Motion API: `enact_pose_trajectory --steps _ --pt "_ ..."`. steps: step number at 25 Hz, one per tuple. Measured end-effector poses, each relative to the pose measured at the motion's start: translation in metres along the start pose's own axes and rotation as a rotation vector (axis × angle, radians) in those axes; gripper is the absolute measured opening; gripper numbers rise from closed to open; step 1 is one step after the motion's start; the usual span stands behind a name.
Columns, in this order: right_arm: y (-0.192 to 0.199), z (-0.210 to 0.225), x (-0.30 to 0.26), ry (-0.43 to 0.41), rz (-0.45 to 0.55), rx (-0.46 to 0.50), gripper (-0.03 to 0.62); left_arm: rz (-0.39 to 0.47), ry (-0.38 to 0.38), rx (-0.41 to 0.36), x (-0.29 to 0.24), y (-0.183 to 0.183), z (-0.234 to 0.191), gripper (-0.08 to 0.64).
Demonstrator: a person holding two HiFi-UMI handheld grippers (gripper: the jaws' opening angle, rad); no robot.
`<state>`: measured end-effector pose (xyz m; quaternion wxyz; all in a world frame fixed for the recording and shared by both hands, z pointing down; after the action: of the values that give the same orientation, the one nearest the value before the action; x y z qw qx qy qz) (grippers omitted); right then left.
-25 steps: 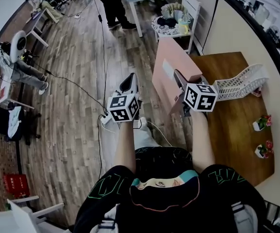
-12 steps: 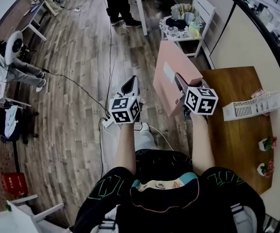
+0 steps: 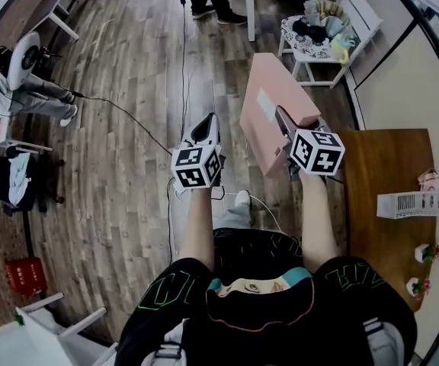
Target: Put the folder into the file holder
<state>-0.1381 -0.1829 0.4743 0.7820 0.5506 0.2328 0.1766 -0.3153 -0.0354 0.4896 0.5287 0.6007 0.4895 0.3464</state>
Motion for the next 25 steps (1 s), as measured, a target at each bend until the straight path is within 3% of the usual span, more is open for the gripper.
enact_pose_trajectory --steps 7,13,20,25 --pt "-0.014 -0.011 -0.038 0.02 -0.016 0.061 0.275 0.021 0.03 0.055 -0.034 -0.006 -0.027 -0.003" --pt "-0.032 -0.022 -0.056 -0.003 -0.006 0.102 0.275 0.069 -0.005 0.069 -0.042 -0.026 -0.046 -0.003" --pt "-0.051 -0.022 -0.052 -0.023 0.03 0.104 0.275 0.102 0.003 0.052 -0.042 -0.044 -0.034 -0.003" --pt "-0.054 -0.004 -0.036 0.015 0.024 0.105 0.275 0.09 0.023 0.058 -0.044 -0.038 -0.014 -0.003"
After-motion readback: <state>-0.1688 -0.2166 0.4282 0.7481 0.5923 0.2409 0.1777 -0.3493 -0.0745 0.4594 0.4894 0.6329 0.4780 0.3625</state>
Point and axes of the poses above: the fingertips, and each gripper's own axes: x backward along the fingers, z to its right, y out of its underside, the point moved 4 cm from there along x, backward along the fingers, and after that the axes turned 11 degrees about z, right-handed, at the moved point
